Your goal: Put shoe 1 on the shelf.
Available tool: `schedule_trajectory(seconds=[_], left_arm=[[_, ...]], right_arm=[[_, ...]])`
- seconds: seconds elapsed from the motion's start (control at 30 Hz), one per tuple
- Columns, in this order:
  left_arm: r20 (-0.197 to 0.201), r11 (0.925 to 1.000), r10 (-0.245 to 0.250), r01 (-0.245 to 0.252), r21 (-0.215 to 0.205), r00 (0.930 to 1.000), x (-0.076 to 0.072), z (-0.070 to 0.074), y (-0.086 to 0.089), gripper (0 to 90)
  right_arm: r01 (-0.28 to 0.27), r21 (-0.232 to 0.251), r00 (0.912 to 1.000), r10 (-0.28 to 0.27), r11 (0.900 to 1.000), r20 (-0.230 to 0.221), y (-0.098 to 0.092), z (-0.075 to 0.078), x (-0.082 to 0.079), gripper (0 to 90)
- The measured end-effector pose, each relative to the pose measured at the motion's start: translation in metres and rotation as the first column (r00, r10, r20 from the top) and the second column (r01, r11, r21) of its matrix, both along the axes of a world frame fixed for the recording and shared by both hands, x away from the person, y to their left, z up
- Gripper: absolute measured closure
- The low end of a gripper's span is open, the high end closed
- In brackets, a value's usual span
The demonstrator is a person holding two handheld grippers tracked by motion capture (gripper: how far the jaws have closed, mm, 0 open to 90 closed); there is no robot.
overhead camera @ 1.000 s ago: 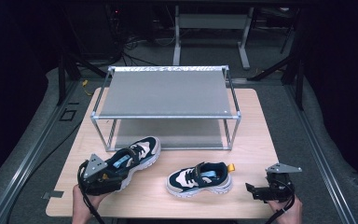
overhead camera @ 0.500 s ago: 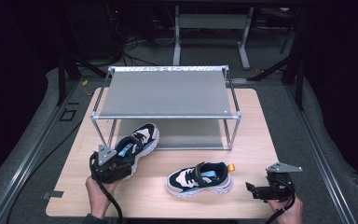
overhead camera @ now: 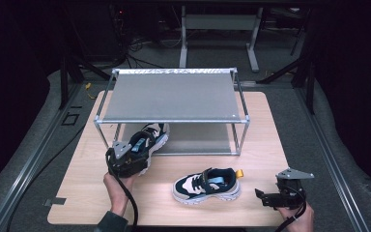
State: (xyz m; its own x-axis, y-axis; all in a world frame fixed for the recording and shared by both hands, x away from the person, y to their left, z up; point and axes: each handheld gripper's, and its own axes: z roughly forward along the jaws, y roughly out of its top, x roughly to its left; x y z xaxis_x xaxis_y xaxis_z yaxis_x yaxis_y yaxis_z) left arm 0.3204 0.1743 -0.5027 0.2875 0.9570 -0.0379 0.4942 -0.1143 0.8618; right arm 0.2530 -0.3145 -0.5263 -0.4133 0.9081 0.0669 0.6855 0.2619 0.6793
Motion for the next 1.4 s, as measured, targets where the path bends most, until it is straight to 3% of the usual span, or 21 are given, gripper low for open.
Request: schedule_trajectory(seconds=[0.6,1.0,1.07,1.3,1.33,1.4], left_arm=[[-0.004,0.9993,0.037,-0.037,-0.006,0.9993,0.038,-0.011,-0.025,25.8],[-0.062,0.9982,0.06,-0.06,-0.006,0.9963,0.062,-0.023,-0.038,25.4],[-0.067,0.998,0.063,-0.062,0.006,0.9958,0.066,-0.025,-0.039,25.2],[-0.085,0.9945,0.104,-0.104,0.008,0.9909,0.08,-0.032,-0.045,23.9],[-0.087,0.9938,0.111,-0.111,0.001,0.99,0.081,-0.033,-0.046,23.4],[-0.088,0.9931,0.115,-0.113,0.031,0.9894,0.083,-0.032,-0.047,19.7]], right_arm=[[-0.004,-0.001,1.0,0.004,1.0,-0.006,-0.001,0.0,0.0,3.0],[-0.004,0.004,1.0,0.004,1.0,0.009,0.0,0.002,0.0,3.3],[-0.016,0.002,0.9999,0.016,1.0,-0.005,0.0,0.004,0.0,3.3],[-0.009,0.009,0.9999,0.008,1.0,0.007,0.001,0.0,0.0,3.3],[-0.016,0.009,0.9998,0.016,1.0,-0.009,0.0,0.001,0.0,3.3],[-0.009,0.008,1.0,0.009,1.0,0.003,0.0,0.001,0.0,3.4]])
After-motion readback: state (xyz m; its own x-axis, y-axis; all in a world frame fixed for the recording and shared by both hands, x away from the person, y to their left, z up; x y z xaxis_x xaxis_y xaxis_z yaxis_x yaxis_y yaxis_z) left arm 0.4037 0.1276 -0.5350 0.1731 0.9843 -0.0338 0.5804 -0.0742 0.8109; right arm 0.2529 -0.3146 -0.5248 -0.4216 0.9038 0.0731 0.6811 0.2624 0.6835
